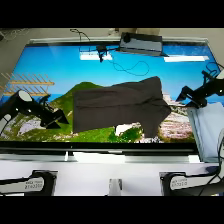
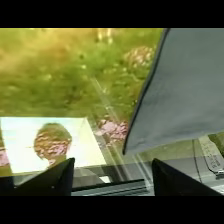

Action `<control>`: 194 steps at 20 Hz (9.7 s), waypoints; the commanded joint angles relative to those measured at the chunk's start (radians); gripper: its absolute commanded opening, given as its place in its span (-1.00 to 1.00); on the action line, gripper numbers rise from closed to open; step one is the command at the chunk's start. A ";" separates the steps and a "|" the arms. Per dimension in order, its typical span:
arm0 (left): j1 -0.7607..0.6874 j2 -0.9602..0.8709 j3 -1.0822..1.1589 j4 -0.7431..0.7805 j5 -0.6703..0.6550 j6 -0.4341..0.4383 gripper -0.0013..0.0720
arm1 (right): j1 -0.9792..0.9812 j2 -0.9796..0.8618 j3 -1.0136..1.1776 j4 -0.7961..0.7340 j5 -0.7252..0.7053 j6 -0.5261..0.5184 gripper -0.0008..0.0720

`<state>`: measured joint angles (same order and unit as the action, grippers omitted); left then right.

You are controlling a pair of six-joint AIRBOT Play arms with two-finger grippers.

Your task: Fold the shirts.

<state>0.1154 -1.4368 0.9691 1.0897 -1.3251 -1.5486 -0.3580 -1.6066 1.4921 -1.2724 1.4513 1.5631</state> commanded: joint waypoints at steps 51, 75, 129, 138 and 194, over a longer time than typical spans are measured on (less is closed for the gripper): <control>0.031 0.695 0.881 -0.154 0.539 0.082 -0.86 | -0.011 1.044 -0.001 0.180 -0.803 -0.144 -0.91; 0.032 0.306 0.229 0.081 0.305 0.015 -0.86 | 0.169 0.335 -0.036 -0.040 -0.382 -0.131 -0.92; -0.026 0.289 -0.443 -0.080 0.339 -0.060 -0.58 | 0.052 0.053 -0.179 -0.043 0.042 -0.060 0.20; -0.035 0.317 -0.441 -0.081 0.328 -0.004 -0.86 | 0.052 0.158 -0.583 0.039 -0.085 -0.177 0.34; -0.003 0.112 0.435 -0.074 -0.056 0.082 0.85 | 0.132 -0.254 -0.008 0.226 -0.379 -0.114 0.97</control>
<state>0.1463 -1.3739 1.4025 1.0168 -1.3617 -1.4723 -0.2504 -1.8286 1.4845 -1.0763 1.0946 1.4342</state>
